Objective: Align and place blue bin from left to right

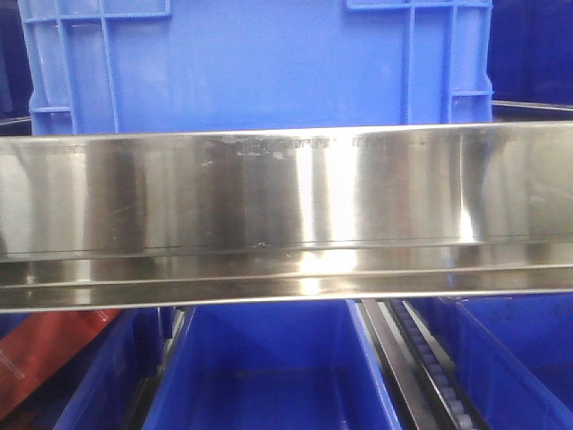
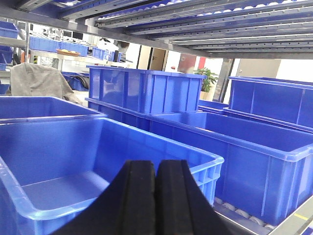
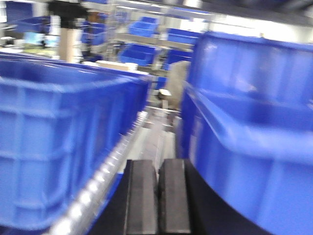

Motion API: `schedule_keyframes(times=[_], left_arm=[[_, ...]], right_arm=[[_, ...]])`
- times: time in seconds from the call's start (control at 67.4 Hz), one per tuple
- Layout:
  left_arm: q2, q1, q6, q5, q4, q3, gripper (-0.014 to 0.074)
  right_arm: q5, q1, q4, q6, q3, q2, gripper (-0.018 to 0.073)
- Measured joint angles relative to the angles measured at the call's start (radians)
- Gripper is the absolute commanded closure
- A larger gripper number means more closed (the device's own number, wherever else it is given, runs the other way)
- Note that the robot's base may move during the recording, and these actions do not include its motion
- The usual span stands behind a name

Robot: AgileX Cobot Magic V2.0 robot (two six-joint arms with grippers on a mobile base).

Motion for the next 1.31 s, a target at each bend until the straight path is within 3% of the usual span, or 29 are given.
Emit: schedule_keyframes(times=[0.267,0.415,0.653,0.979,1.305], left_arm=[[0.0,0.0,0.0,0.0,0.0,0.0,0.0707],[0.0,0.0,0.0,-0.003,0.0,0.0,0.0707],[0.0,0.0,0.0,-0.003,0.0,0.0,0.0707],[0.0,0.0,0.0,-0.003,0.0,0.0,0.0707],[0.0,0.0,0.0,-0.003,0.0,0.0,0.0707]], right_arm=[[-0.006,-0.047,0.039,-0.008,0.232,-0.206,0.0638],[-0.019,-0.082,0.046,-0.008,0.339,-0.22,0.0638],[-0.089,-0.146,0.054,-0.01,0.365,-0.222,0.0638],[-0.096,-0.147,0.058,-0.01,0.365,-0.222,0.0638],[-0.096,-0.081,0.058,-0.01,0.365,-0.222,0.0638]])
